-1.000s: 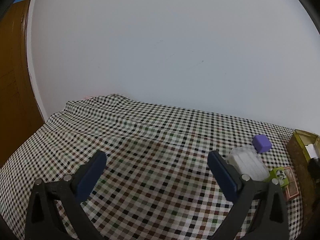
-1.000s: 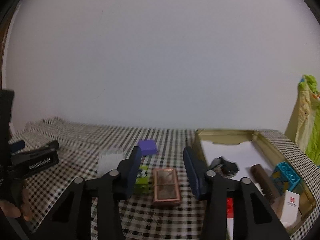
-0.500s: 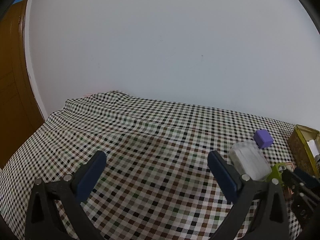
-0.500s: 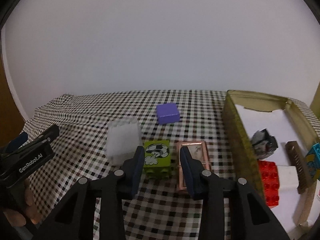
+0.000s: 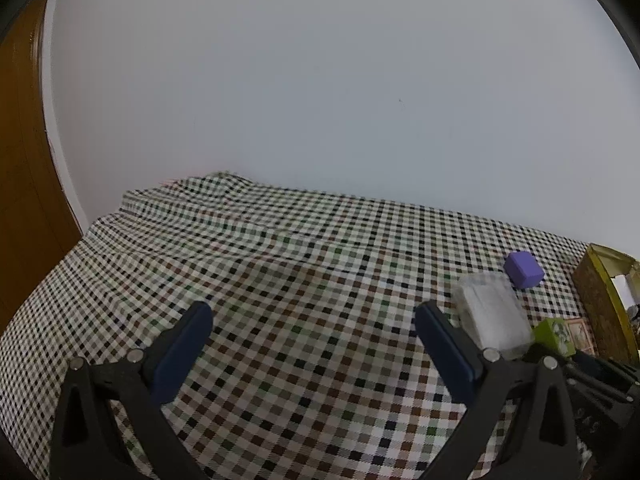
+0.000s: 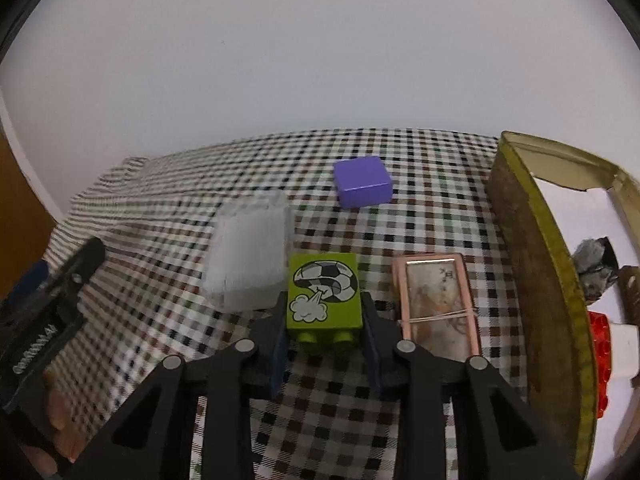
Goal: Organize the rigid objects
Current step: 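Grasp the green soccer-print Lego brick with the right tool, then grasp the clear plastic box with the left tool while the right tool lifts the green brick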
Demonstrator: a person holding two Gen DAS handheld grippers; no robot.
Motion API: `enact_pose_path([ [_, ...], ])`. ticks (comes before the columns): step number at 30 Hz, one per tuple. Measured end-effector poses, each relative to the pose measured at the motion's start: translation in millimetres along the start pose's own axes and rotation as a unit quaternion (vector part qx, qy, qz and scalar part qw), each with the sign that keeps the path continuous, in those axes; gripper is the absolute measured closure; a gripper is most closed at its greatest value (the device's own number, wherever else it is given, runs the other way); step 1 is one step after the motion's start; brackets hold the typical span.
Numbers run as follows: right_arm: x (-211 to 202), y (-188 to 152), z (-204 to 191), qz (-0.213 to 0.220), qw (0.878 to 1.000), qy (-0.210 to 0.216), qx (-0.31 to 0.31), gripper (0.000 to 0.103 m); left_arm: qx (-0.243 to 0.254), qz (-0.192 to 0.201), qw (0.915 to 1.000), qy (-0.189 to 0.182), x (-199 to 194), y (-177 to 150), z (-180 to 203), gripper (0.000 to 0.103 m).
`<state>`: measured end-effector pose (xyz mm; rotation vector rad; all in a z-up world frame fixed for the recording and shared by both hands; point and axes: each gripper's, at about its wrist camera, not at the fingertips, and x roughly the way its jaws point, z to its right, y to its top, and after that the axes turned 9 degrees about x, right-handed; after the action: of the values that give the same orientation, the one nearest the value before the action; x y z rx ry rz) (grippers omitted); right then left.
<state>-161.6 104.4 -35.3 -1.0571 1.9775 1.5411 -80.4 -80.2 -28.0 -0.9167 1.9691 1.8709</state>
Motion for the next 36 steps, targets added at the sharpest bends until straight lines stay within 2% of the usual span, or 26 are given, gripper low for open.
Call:
enact_pose_path([
  [2, -11.0, -1.3, 4.8, 0.018, 1.0, 0.023, 0.006, 0.069, 0.0, -0.012, 0.9998, -0.013, 3.5, -0.9, 1.0, 0.001],
  [5, -28.7, -5.3, 0.6, 0.055, 0.998, 0.026, -0.015, 0.069, 0.001, -0.019, 0.9995, -0.026, 7.7, -1.2, 1.3, 0.001],
  [10, -66.9, -4.9, 2.1, 0.132, 0.99, 0.036, -0.027, 0.069, -0.001, -0.006, 0.9977, -0.067, 9.3, -0.6, 3.7, 0.001],
  [15, -100.5, -11.3, 11.8, 0.212, 0.976, -0.018, -0.044, 0.069, 0.015, 0.007, 0.9955, -0.093, 8.9, 3.8, 25.1, 0.001],
  [19, -112.0, -14.1, 15.1, 0.241, 0.968, -0.041, -0.056, 0.069, 0.039, 0.002, 0.994, -0.102, 12.9, 12.6, 57.0, 0.001],
  [23, -119.8, -16.1, 19.7, 0.247, 0.966, -0.048, -0.053, 0.069, 0.035, -0.046, 0.9924, -0.109, 34.8, 22.9, 86.6, 0.002],
  [27, -119.7, -13.0, 25.2, 0.239, 0.968, -0.052, -0.05, 0.069, 0.023, -0.101, 0.9889, -0.107, 61.6, 26.7, 101.1, 0.016],
  [29, -115.9, -8.0, 24.5, 0.236, 0.969, -0.052, -0.045, 0.069, 0.019, -0.116, 0.9875, -0.105, 70.6, 22.6, 102.9, 0.018],
  [31, -116.2, -5.3, 25.1, 0.235, 0.97, -0.05, -0.044, 0.069, 0.031, -0.125, 0.9866, -0.1, 75.0, 18.8, 106.8, 0.02],
  [35, -113.1, -4.5, 26.6, 0.233, 0.97, -0.054, -0.049, 0.069, 0.04, -0.122, 0.9851, -0.114, 72.6, 17.9, 107.8, 0.021],
  [36, -111.6, -4.6, 26.5, 0.231, 0.97, -0.055, -0.049, 0.069, 0.041, -0.121, 0.9854, -0.113, 71.2, 17.6, 107.1, 0.028],
])
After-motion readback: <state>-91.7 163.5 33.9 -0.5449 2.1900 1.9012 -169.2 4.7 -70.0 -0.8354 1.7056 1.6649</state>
